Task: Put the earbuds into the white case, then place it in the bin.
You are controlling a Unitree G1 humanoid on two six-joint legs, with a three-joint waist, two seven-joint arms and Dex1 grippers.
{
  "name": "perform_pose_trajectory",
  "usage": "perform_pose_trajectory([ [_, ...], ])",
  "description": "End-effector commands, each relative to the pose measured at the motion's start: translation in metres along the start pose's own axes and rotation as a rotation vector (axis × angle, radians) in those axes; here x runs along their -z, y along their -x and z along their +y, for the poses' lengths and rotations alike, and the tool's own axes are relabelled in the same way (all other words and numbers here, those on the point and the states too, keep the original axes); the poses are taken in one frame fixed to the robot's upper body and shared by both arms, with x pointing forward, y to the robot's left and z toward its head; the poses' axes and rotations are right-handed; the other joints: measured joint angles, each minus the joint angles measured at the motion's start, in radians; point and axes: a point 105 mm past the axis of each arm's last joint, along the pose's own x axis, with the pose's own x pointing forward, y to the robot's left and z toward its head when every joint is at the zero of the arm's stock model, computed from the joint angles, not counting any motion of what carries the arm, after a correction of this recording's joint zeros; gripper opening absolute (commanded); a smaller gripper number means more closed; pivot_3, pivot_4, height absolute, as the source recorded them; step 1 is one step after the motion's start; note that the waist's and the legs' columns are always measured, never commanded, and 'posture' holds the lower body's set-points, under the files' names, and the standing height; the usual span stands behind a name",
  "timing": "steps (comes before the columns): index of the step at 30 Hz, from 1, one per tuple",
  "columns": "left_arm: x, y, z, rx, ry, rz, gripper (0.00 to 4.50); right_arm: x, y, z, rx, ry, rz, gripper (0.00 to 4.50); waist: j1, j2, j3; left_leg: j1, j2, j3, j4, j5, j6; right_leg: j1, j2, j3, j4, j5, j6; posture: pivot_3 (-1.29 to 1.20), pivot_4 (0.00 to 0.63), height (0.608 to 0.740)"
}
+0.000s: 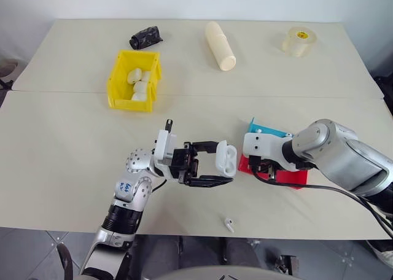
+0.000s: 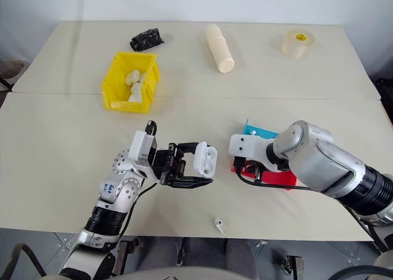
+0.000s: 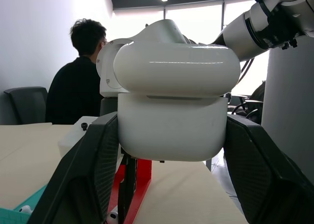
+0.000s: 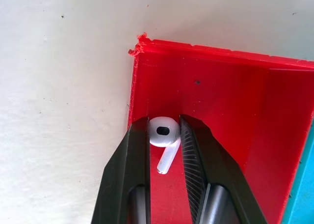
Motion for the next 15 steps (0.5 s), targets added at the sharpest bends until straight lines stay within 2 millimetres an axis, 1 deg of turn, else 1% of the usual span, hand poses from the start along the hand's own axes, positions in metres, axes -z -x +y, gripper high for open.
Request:
perform_pose_trajectory([
  [1, -0.005, 0.001, -0.002, 0.006, -0.028, -0.018, 2.80, 0.001, 0.007, 0.001, 0.019, -0.001, -0.008, 0.48, 0.000, 0.000, 0.000, 0.000, 0.000, 0.000, 0.000, 0.000, 0.000, 0.000, 0.000, 0.000, 0.000, 0.000, 0.000, 0.00, 0.150, 0.740],
  [4, -0.004, 0.002, -0.002, 0.004, -0.026, -0.019, 2.80, 0.004, 0.022, 0.002, 0.023, -0.015, -0.045, 0.48, 0.003, 0.000, 0.000, 0.000, 0.000, 0.000, 0.000, 0.000, 0.000, 0.000, 0.000, 0.000, 0.000, 0.000, 0.000, 0.00, 0.150, 0.740],
  [6, -0.004, 0.004, -0.001, 0.003, -0.022, -0.020, 2.80, 0.004, 0.033, -0.002, 0.054, -0.056, -0.102, 0.48, 0.003, 0.000, 0.000, 0.000, 0.000, 0.000, 0.000, 0.000, 0.000, 0.000, 0.000, 0.000, -0.001, 0.000, 0.000, 0.00, 0.150, 0.740],
  [8, -0.004, 0.007, -0.001, 0.002, -0.017, -0.021, 2.80, -0.002, 0.043, -0.004, 0.059, -0.055, -0.203, 0.48, 0.003, 0.000, 0.000, 0.000, -0.001, 0.000, 0.000, 0.000, 0.000, 0.000, -0.001, 0.000, -0.001, 0.000, 0.000, 0.00, 0.150, 0.740],
  [11, -0.002, 0.010, 0.000, 0.006, -0.006, -0.017, 2.80, -0.013, 0.057, 0.006, 0.013, -0.027, -0.449, 0.48, 0.003, 0.000, 0.000, 0.000, 0.000, 0.000, -0.001, 0.000, 0.000, 0.001, 0.000, -0.001, -0.001, 0.000, 0.000, 0.00, 0.150, 0.740],
  [13, -0.002, 0.012, 0.001, 0.008, -0.002, -0.016, 2.80, -0.012, 0.061, 0.008, 0.018, -0.047, -0.532, 0.48, 0.003, 0.000, 0.000, 0.000, 0.000, 0.000, -0.001, 0.000, 0.000, 0.001, 0.001, -0.001, -0.001, 0.000, 0.000, 0.00, 0.150, 0.740],
  [15, -0.001, 0.012, 0.003, 0.008, 0.001, -0.015, 2.80, -0.012, 0.066, 0.014, 0.001, -0.059, -0.649, 0.48, 0.003, 0.000, 0.000, 0.000, 0.000, 0.000, 0.000, 0.000, 0.000, 0.001, 0.001, -0.001, 0.000, 0.000, 0.000, 0.00, 0.150, 0.740],
])
